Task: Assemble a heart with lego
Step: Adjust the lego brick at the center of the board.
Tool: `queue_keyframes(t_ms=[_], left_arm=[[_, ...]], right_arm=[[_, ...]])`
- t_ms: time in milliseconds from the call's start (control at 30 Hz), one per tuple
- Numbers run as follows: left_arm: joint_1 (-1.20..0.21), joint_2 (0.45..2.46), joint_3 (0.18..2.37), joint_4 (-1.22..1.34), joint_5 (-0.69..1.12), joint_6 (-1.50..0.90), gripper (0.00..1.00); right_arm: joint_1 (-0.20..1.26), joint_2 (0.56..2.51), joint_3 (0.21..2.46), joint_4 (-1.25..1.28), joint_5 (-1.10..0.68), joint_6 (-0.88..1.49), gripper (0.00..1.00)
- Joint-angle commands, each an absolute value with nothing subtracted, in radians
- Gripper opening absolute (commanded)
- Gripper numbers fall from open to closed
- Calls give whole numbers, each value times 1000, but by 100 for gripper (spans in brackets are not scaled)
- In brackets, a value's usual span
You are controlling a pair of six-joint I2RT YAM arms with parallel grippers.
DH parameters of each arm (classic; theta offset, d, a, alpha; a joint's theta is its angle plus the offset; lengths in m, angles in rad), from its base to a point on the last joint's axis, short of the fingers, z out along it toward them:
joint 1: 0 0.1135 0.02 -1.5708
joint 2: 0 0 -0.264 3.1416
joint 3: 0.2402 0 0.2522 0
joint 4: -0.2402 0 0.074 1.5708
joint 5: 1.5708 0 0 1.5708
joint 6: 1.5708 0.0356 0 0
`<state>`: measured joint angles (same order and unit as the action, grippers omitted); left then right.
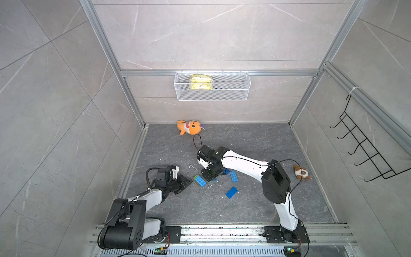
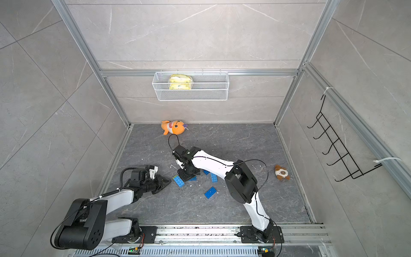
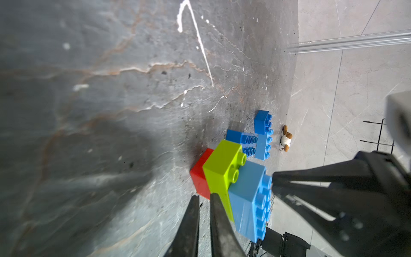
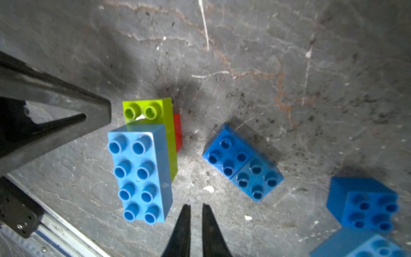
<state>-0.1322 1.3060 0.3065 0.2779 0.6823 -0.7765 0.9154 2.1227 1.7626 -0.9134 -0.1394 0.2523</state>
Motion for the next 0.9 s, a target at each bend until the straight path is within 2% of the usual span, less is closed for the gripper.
queue_keyframes(t_ms=[0,500,867], left_arm=[[-152,1344,357,331,686,-788,15],[-173,1466,469,366,739,-789,15],[-194,1538,506,364,823,-772,15]], right_arm=[[939,2105,1730,-845,-196,293,15],[962,2061,1713,-811,-221,317,15],[767,1959,1650,-816,-142,273,16]])
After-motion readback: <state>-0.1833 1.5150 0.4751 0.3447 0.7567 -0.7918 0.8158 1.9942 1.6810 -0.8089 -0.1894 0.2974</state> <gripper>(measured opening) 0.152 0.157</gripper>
